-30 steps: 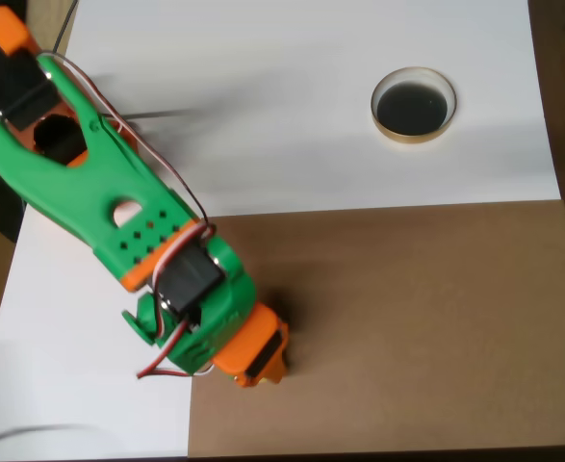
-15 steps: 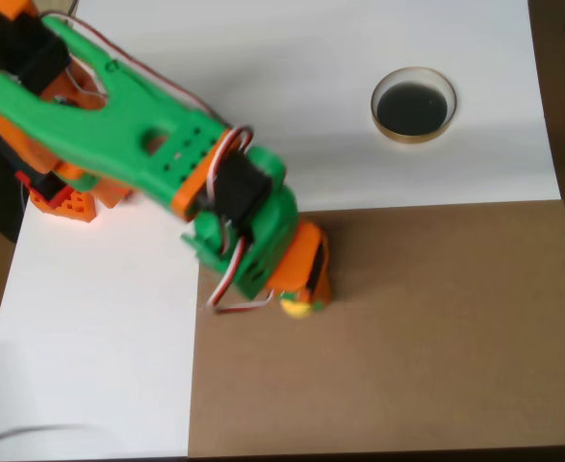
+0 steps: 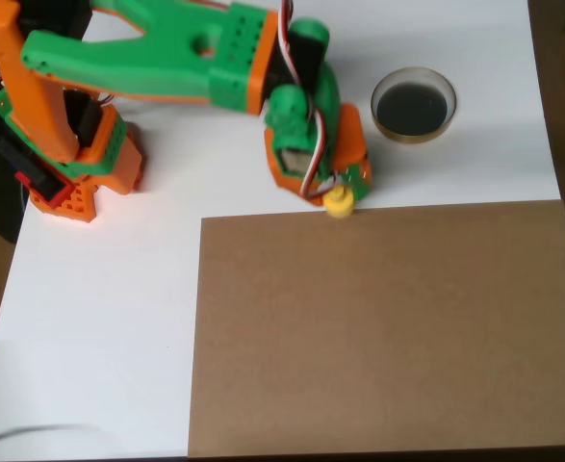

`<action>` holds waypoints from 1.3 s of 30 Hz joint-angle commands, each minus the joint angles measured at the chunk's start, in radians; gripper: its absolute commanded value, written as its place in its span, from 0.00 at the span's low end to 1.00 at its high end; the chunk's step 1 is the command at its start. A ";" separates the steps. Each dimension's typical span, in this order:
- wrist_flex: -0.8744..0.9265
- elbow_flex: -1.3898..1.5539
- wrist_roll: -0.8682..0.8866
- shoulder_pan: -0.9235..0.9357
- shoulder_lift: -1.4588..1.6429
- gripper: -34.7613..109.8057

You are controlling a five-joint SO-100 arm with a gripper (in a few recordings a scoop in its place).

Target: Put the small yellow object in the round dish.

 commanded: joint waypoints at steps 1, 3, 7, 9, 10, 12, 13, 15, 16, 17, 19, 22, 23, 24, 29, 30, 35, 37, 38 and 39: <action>0.020 -0.091 -0.012 -0.077 0.092 0.24; 0.031 -0.121 -0.008 -0.114 0.086 0.24; 0.058 -0.209 0.003 -0.178 0.052 0.24; 0.069 -0.250 0.006 -0.204 0.029 0.24; 0.074 -0.267 0.009 -0.216 0.017 0.24; 0.074 -0.287 0.015 -0.238 0.000 0.24; 0.071 -0.291 0.017 -0.249 -0.006 0.24; 0.057 -0.290 0.023 -0.265 -0.015 0.24; 0.051 -0.291 0.023 -0.275 -0.021 0.24; 0.043 -0.291 0.025 -0.282 -0.026 0.24; 0.032 -0.298 0.025 -0.296 -0.040 0.24; 0.005 -0.302 0.028 -0.305 -0.054 0.24; -0.003 -0.307 0.029 -0.307 -0.061 0.24; -0.014 -0.310 0.029 -0.310 -0.067 0.24; -0.064 -0.337 0.049 -0.322 -0.117 0.24; -0.077 -0.342 0.055 -0.324 -0.124 0.24; -0.110 -0.387 0.098 -0.331 -0.183 0.24; -0.121 -0.396 0.106 -0.341 -0.201 0.24; -0.121 -0.407 0.110 -0.345 -0.213 0.24; -0.124 -0.414 0.117 -0.351 -0.222 0.24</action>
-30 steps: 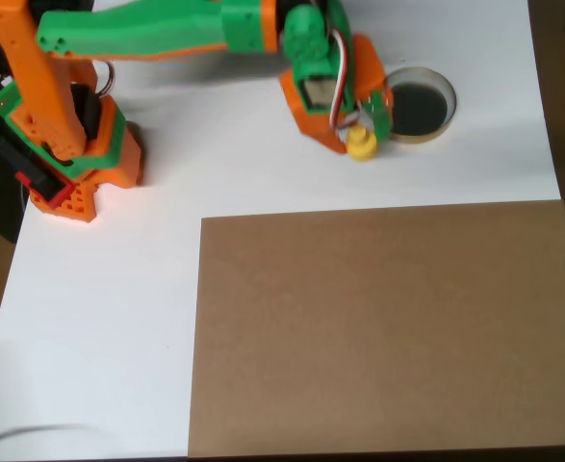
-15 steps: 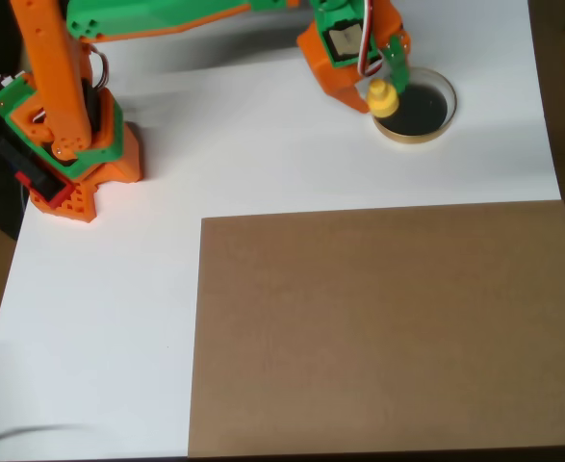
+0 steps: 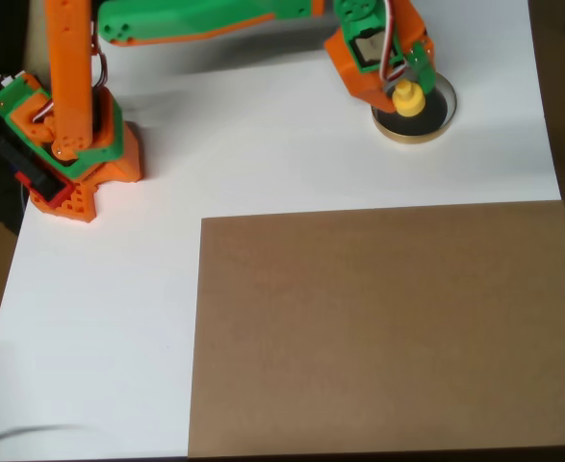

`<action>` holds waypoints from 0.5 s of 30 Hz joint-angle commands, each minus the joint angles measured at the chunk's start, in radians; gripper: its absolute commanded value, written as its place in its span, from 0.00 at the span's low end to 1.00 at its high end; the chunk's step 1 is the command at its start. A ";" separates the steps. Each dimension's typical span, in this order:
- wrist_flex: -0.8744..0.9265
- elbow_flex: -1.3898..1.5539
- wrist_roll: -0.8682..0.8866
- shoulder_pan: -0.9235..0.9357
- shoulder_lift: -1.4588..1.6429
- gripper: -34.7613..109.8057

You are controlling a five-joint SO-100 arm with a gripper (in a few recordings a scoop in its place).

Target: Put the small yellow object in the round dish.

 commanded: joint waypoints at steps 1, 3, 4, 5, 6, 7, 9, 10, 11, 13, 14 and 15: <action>-0.006 -0.097 0.015 -0.032 0.017 0.24; -0.006 -0.124 0.034 -0.048 -0.005 0.24; -0.005 -0.137 0.041 -0.055 -0.014 0.24; -0.005 -0.146 0.048 -0.063 -0.021 0.24; -0.005 -0.155 0.054 -0.069 -0.032 0.24; -0.005 -0.160 0.057 -0.075 -0.043 0.24; -0.008 -0.160 0.066 -0.091 -0.060 0.24; -0.009 -0.160 0.071 -0.098 -0.067 0.24; -0.011 -0.160 0.074 -0.106 -0.075 0.24; -0.018 -0.160 0.083 -0.114 -0.086 0.24; -0.020 -0.160 0.083 -0.115 -0.091 0.24; -0.023 -0.161 0.083 -0.115 -0.097 0.24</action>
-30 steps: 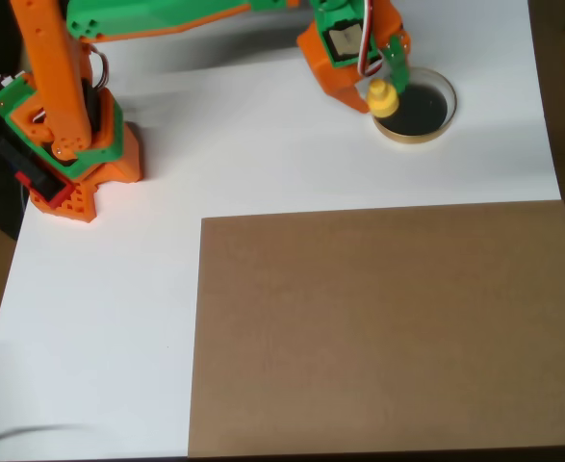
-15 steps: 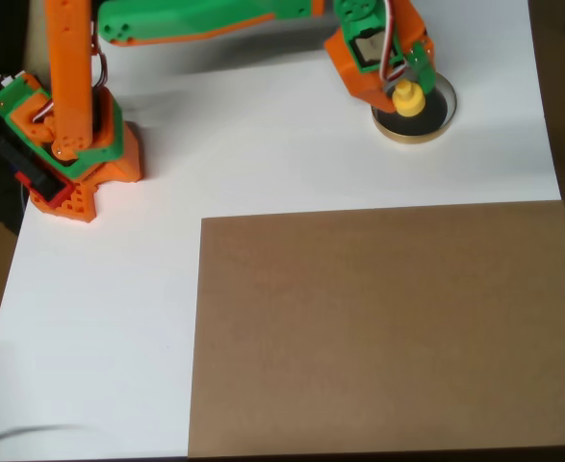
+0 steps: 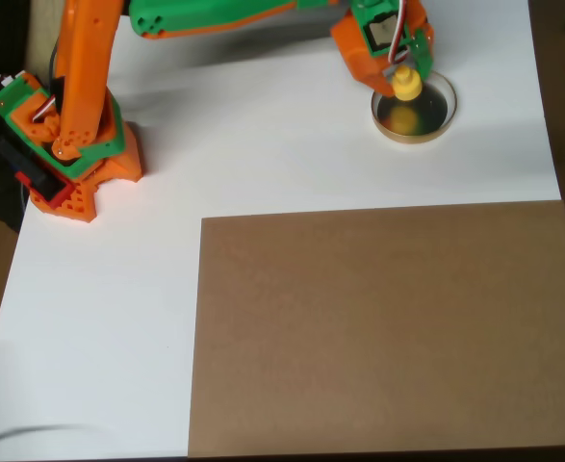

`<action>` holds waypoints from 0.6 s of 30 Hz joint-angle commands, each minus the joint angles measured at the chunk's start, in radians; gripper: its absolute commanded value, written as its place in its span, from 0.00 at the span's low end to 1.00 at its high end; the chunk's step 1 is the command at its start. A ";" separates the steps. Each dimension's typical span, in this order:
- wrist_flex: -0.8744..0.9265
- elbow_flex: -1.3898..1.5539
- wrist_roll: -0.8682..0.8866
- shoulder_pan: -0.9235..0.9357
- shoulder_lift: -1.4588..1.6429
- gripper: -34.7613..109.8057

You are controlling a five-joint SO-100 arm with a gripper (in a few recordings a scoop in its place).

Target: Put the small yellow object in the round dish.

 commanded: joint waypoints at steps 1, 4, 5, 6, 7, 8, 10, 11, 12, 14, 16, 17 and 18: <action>-0.006 -0.075 -0.005 -0.011 0.025 0.24; -0.011 -0.075 -0.008 0.006 -0.002 0.24; -0.012 -0.075 -0.011 0.009 -0.011 0.24; -0.014 -0.074 -0.011 0.011 -0.018 0.24; -0.015 -0.071 -0.011 0.014 -0.025 0.24; -0.015 -0.071 -0.011 0.015 -0.029 0.24; -0.020 -0.069 -0.006 0.025 -0.032 0.24; -0.020 -0.071 -0.006 0.029 -0.032 0.26; -0.017 -0.074 -0.011 0.032 -0.032 0.27; -0.008 -0.081 -0.018 0.035 -0.031 0.31; 0.002 -0.083 -0.025 0.035 -0.028 0.32; 0.005 -0.084 -0.026 0.035 -0.028 0.34; 0.009 -0.084 -0.029 0.035 -0.026 0.35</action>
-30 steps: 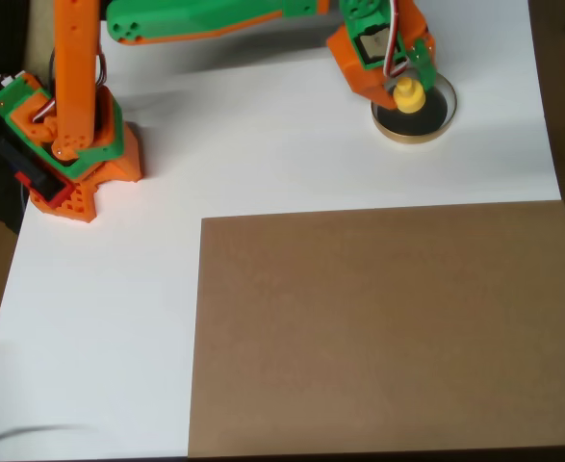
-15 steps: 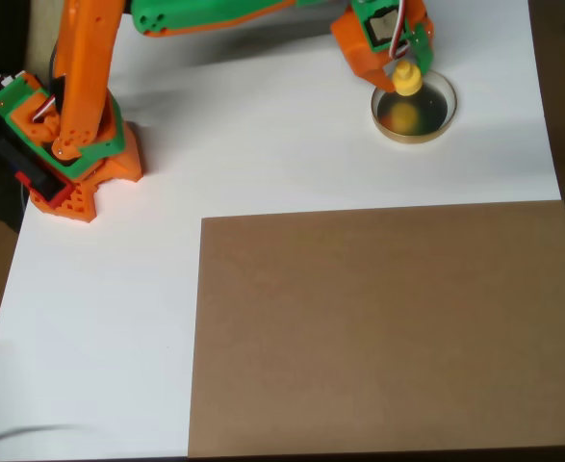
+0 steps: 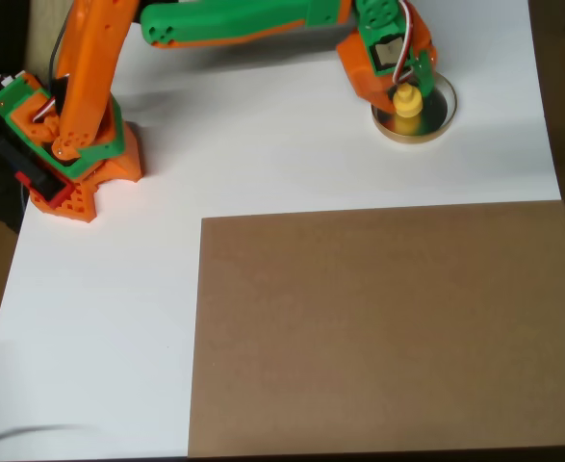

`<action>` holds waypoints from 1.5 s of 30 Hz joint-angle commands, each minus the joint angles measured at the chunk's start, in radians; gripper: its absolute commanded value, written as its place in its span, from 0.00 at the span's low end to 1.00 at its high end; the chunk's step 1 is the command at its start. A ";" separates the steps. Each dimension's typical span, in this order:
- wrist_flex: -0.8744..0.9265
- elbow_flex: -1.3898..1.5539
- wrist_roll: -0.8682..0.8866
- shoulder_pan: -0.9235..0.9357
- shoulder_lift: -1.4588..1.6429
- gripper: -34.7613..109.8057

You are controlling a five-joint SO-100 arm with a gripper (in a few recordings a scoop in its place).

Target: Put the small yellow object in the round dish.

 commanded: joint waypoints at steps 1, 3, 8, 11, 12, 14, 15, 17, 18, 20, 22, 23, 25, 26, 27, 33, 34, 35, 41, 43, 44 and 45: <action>0.025 -0.072 -0.023 0.000 0.038 0.36; 0.032 -0.075 -0.023 -0.002 0.038 0.38; 0.060 -0.098 -0.038 0.003 0.061 0.43; 0.091 -0.100 -0.075 0.014 0.112 0.43; 0.107 -0.100 -0.091 0.017 0.132 0.43; 0.137 -0.080 -0.132 0.028 0.178 0.43; 0.137 -0.049 -0.152 0.035 0.210 0.43; 0.107 0.051 -0.190 0.060 0.301 0.43; 0.080 0.112 -0.210 0.072 0.354 0.44; 0.023 0.245 -0.252 0.101 0.466 0.44; -0.012 0.362 -0.278 0.127 0.560 0.44; -0.023 0.417 -0.290 0.138 0.600 0.44; -0.043 0.529 -0.313 0.158 0.676 0.43; -0.049 0.584 -0.322 0.170 0.715 0.43; -0.054 0.637 -0.334 0.181 0.750 0.43; -0.063 0.865 -0.371 0.296 0.946 0.44; -0.067 0.894 -0.377 0.325 0.977 0.45; -0.077 0.920 -0.380 0.359 1.002 0.45; -0.170 1.022 -0.397 0.638 1.091 0.45; -0.209 1.045 -0.399 0.738 1.109 0.45; -0.232 1.058 -0.397 0.787 1.120 0.45; -0.255 1.069 -0.394 0.833 1.124 0.45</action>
